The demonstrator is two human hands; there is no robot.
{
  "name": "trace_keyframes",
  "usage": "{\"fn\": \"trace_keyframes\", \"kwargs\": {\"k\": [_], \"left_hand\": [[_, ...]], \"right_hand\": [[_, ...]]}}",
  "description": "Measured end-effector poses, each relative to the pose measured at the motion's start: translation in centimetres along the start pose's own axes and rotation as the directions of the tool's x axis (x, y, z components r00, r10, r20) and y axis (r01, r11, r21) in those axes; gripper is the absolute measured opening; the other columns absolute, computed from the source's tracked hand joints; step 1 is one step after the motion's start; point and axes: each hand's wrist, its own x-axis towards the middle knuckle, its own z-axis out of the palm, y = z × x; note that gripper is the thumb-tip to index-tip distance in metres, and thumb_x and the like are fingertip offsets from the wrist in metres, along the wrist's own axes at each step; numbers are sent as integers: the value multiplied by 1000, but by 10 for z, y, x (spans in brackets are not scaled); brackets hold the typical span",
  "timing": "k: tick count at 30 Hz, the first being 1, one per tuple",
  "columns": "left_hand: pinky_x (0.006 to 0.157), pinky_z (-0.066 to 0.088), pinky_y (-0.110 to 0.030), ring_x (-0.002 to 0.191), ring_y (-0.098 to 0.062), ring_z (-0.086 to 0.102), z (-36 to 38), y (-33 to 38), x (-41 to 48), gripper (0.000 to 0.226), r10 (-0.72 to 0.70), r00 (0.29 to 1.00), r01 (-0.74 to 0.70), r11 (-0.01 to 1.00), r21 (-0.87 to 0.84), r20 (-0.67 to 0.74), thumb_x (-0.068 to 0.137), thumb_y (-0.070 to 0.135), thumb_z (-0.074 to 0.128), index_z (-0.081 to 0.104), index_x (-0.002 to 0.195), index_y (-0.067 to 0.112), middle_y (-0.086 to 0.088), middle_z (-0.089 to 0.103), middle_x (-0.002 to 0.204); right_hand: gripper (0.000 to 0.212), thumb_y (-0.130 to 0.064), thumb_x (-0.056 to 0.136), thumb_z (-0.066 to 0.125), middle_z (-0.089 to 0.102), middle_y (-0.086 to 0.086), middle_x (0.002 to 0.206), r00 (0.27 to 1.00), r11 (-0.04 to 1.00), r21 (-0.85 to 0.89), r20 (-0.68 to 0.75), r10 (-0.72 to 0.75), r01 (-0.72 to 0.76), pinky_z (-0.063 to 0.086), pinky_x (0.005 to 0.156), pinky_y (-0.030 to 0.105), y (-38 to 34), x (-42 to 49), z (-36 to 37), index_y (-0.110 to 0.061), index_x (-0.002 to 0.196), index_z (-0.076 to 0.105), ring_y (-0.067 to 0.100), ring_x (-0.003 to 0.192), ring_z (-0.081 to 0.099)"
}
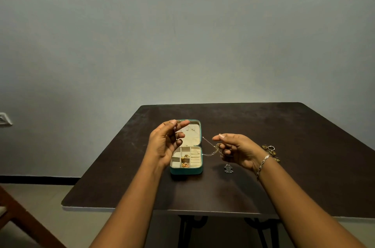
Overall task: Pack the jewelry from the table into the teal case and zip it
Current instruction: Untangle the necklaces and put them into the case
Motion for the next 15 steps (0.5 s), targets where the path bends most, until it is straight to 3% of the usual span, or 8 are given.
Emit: {"fn": "trace_keyframes", "kwargs": {"k": [7, 11, 15], "left_hand": [[39, 35, -13, 44, -4, 52, -3, 2, -1, 13, -6, 997, 4, 1000, -26, -76, 90, 12, 50, 56, 78, 12, -2, 74, 77], [39, 40, -12, 44, -5, 55, -4, 0, -3, 12, -45, 991, 35, 996, -80, -127, 89, 8, 51, 57, 80, 12, -2, 73, 72], [43, 49, -14, 48, -8, 62, -9, -6, -3, 16, -123, 972, 86, 979, -185, -202, 87, -4, 50, 59, 91, 9, -7, 73, 69]], "right_hand": [[13, -9, 89, 53, 54, 0, 58, 1000, 1000, 25, -21, 17, -17, 51, 57, 26, 6, -3, -16, -6, 96, 63, 7, 46, 52], [13, -12, 86, 53, 54, 1, 65, 1000, 994, 109, -14, -8, 9, 51, 57, 25, 7, -5, -25, -9, 94, 64, 7, 48, 50], [16, -4, 81, 56, 54, 0, 61, 994, 995, 22, 26, -103, 102, 50, 54, 20, 1, -11, -33, -4, 96, 64, 6, 47, 51]]}}
